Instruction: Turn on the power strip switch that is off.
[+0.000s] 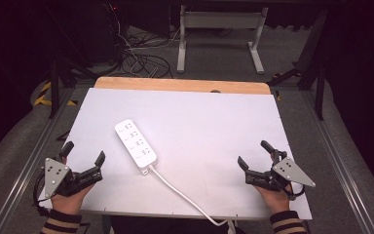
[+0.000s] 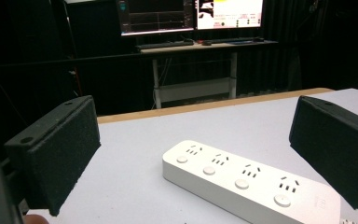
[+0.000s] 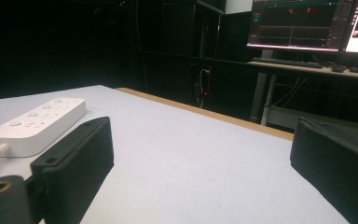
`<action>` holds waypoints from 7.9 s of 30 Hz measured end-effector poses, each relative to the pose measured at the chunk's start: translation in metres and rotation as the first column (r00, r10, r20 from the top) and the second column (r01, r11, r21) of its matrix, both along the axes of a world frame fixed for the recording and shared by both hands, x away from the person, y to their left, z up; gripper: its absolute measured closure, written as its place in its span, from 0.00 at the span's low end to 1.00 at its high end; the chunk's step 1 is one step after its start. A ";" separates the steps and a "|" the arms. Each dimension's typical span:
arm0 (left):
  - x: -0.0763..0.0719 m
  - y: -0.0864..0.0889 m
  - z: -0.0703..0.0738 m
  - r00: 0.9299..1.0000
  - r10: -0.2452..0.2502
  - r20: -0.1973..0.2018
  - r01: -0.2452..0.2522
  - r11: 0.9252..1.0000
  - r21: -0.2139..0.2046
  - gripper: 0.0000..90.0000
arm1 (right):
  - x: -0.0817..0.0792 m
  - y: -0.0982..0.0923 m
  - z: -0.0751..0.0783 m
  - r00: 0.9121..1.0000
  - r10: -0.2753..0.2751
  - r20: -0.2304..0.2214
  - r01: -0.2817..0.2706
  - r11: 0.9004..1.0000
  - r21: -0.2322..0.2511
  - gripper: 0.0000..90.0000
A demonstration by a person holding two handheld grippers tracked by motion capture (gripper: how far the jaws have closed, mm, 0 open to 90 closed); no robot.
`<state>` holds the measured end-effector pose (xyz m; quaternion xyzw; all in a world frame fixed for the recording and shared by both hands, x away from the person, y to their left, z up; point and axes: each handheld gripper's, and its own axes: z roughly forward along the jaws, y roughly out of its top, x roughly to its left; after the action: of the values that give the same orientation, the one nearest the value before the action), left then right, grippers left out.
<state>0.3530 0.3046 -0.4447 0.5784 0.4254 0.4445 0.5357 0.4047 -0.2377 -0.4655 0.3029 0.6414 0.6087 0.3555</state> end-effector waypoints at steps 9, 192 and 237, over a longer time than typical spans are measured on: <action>-0.001 0.002 0.000 1.000 0.006 -0.001 -0.006 1.000 -0.002 0.03 | 0.002 0.003 -0.001 1.000 0.009 -0.003 -0.009 1.000 -0.012 0.07; 0.105 -0.099 0.000 0.628 -0.083 -0.774 0.417 0.876 0.244 1.00 | -0.002 0.002 -0.001 0.999 0.021 -0.027 -0.022 1.000 -0.022 0.09; -0.004 -0.039 0.025 0.993 -0.054 0.104 0.047 0.996 0.072 1.00 | -0.002 0.001 0.000 1.000 0.020 -0.020 -0.020 1.000 -0.017 0.09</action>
<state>0.3493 0.2659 -0.4193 0.5828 0.3663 0.4752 0.5481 0.4032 -0.2368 -0.4654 0.2992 0.6530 0.6038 0.3456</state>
